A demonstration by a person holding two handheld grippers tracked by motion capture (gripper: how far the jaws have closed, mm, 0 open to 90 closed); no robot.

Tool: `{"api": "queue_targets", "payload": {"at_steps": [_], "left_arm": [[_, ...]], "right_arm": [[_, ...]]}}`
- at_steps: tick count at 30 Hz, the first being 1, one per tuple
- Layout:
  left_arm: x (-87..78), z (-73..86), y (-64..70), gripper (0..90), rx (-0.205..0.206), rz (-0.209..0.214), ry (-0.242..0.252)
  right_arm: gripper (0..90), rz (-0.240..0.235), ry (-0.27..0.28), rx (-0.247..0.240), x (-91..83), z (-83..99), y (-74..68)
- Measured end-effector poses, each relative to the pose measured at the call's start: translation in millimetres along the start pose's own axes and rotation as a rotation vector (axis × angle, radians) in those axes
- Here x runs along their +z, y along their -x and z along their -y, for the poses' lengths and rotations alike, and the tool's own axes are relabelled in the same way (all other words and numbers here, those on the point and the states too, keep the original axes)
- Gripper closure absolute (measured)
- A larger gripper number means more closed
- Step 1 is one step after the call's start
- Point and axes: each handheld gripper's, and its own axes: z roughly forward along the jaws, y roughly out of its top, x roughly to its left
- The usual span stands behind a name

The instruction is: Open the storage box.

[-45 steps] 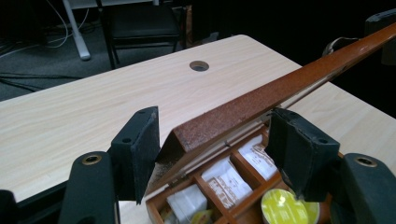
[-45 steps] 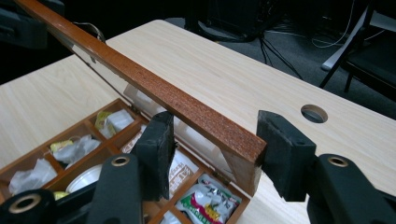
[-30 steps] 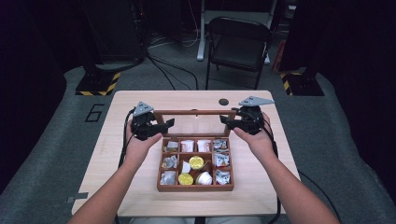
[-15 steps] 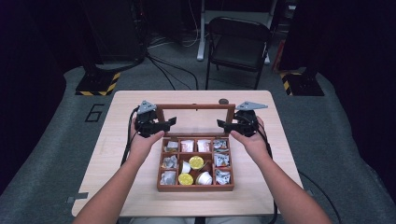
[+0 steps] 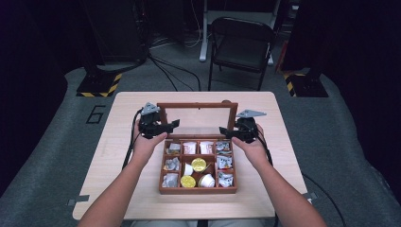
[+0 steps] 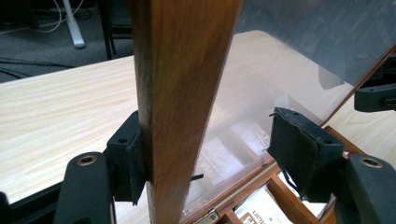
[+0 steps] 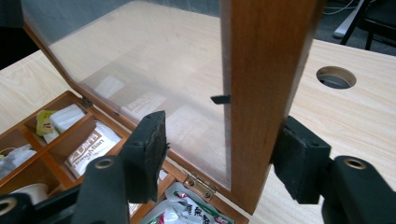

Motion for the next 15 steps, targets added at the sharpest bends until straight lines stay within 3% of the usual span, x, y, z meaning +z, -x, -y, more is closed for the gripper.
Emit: {"api": "queue_targets", "payload": {"at_steps": [6,7,9,15], "left_arm": [[1.4,4.8,-1.9,32.9,-0.005,0.015,0.004],[2.0,10.7,-3.9,33.2,-0.038,0.033,0.010],[3.8,14.0,-5.0,34.1,-0.057,0.036,-0.008],[10.2,28.2,-4.6,34.7,-0.054,0.018,-0.002]], "right_arm": [[40.9,-0.002,0.007,0.009,3.1,2.5,1.4],[41.2,-0.003,0.006,0.017,2.9,2.9,1.4],[41.7,-0.004,0.005,0.016,3.1,3.2,1.8],[41.8,0.007,0.005,0.012,4.0,3.9,0.4]]}}
